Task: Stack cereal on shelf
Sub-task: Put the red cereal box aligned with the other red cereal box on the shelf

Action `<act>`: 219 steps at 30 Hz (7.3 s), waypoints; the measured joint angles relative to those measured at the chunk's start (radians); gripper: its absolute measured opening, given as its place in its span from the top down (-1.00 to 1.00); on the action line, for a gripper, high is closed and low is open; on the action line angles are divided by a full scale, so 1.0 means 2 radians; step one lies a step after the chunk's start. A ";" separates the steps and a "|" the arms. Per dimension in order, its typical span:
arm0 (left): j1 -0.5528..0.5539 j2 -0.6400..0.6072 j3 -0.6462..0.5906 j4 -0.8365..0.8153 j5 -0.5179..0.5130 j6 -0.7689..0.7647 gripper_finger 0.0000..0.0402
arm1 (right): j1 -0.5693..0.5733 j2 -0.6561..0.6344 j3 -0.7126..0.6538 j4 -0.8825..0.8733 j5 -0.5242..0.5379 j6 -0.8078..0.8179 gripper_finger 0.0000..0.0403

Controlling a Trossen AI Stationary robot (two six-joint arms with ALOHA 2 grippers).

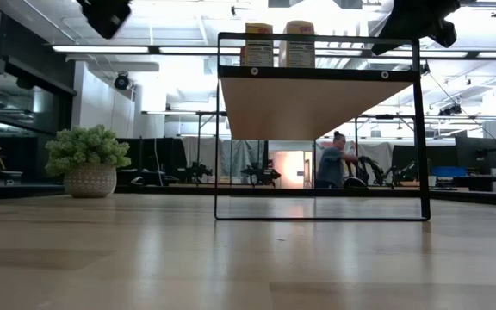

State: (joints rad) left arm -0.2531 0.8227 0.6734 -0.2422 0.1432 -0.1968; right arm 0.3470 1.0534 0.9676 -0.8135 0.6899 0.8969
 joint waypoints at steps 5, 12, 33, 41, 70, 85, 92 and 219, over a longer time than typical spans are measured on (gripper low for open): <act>-0.136 0.068 0.048 -0.079 -0.095 -0.051 -0.57 | 0.000 0.000 0.000 -0.007 0.001 -0.003 1.00; -0.280 0.190 0.138 -0.183 -0.206 -0.133 -0.57 | 0.000 0.000 0.000 -0.011 0.005 -0.002 1.00; -0.362 0.392 0.289 -0.335 -0.176 -0.251 -0.57 | 0.000 0.000 0.000 -0.022 0.006 -0.002 1.00; -0.347 0.403 0.270 -0.365 -0.154 -0.288 -0.57 | 0.000 0.000 0.000 -0.022 0.006 -0.002 1.00; -0.303 0.341 0.378 -0.544 -0.201 -0.160 0.36 | 0.000 0.001 0.000 -0.022 0.022 0.006 1.00; 0.044 0.306 0.620 -0.344 -0.386 0.130 0.33 | 0.000 0.001 0.000 -0.018 0.029 0.028 1.00; 0.183 0.412 0.755 -0.329 -0.250 0.074 0.32 | 0.000 0.011 0.000 -0.018 0.031 0.028 1.00; 0.244 0.043 -0.079 0.375 -0.039 0.042 1.00 | -0.217 0.077 -0.001 0.158 -0.186 -0.335 1.00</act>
State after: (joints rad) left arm 0.2340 0.9082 0.5153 0.5076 0.0658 -0.1131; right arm -0.0878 1.2083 0.9653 -0.4965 0.3169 0.2273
